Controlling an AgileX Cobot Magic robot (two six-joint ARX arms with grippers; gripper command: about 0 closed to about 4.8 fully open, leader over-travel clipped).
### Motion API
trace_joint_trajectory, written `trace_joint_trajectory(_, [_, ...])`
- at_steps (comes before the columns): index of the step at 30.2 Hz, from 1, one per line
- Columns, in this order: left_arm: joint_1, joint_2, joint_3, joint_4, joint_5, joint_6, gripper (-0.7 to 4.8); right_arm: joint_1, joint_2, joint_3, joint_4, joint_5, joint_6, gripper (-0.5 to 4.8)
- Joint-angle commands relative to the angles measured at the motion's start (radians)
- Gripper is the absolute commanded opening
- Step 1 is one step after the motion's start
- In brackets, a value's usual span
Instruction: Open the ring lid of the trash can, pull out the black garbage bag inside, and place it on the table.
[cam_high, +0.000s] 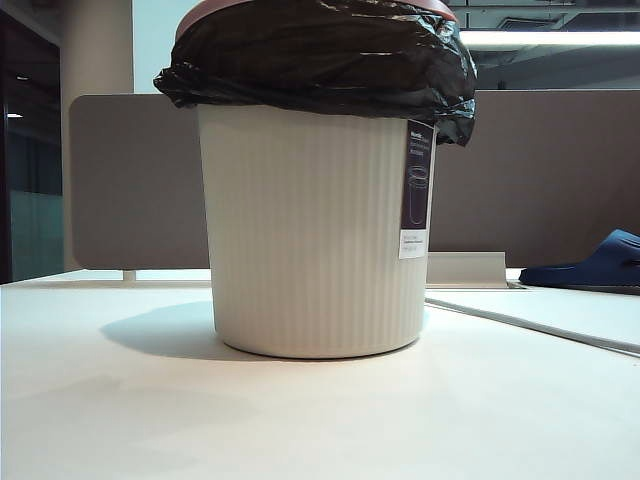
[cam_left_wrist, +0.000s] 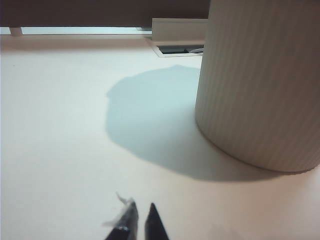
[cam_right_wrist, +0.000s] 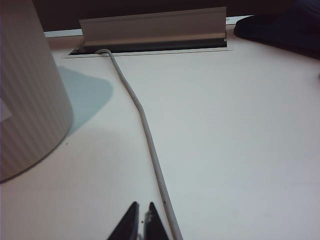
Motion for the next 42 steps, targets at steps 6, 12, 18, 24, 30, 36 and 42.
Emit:
trace_joint_trajectory(6, [0.002, 0.002, -0.002, 0.003, 0.005, 0.000, 0.30, 0.000, 0.000, -0.001, 0.020, 0.000, 0.000, 0.26])
trace_joint_trajectory(12, [0.002, 0.002, -0.002, 0.028, 0.008, -0.304, 0.29, 0.000, 0.000, -0.001, 0.020, 0.000, 0.000, 0.26])
trace_joint_trajectory(18, [0.002, 0.002, 0.000, 0.045, 0.009, -0.603, 0.30, 0.000, 0.000, -0.001, 0.052, -0.040, 0.061, 0.26])
trace_joint_trajectory(24, [0.002, 0.002, 0.000, 0.071, 0.100, -0.713, 0.29, 0.000, 0.000, -0.001, 0.149, -0.181, 0.417, 0.26])
trace_joint_trajectory(30, [0.002, 0.002, 0.000, 0.203, 0.235, -0.716, 0.25, 0.001, 0.001, 0.003, 0.326, -0.357, 0.537, -0.03])
trace_joint_trajectory(36, [0.002, 0.002, 0.002, 0.338, 0.325, -0.718, 0.16, 0.001, 0.001, 0.009, 0.401, -0.388, 0.706, -0.09])
trace_joint_trajectory(42, [0.002, 0.002, 0.043, 0.371, 0.391, -0.715, 0.16, 0.006, 0.001, 0.117, 0.404, -0.412, 0.669, -0.09])
